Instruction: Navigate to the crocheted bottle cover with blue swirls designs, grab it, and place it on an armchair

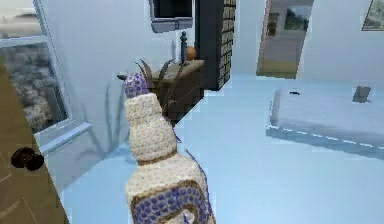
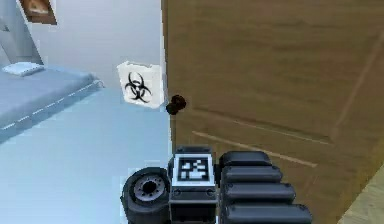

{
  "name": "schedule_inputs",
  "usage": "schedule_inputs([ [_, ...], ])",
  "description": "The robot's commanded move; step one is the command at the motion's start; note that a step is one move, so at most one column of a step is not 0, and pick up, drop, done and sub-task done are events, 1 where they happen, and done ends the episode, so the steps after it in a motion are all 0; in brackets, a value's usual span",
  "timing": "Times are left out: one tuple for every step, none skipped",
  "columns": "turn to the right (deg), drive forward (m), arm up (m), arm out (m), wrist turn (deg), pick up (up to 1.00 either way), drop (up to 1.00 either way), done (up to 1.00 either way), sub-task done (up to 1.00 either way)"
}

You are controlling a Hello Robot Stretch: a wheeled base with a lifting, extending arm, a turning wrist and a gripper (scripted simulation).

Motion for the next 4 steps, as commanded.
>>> schedule_inputs([
  [21.0,0.00,0.00,0.00,0.0,0.00,0.00,0.00,0.00],
  [0.0,0.75,0.00,0.00,0.0,0.00,0.00,0.00,0.00],
  [45.0,0.00,0.00,0.00,0.0,0.00,0.00,0.00,0.00],
  [42.0,0.00,0.00,0.00,0.0,0.00,0.00,0.00,0.00],
])
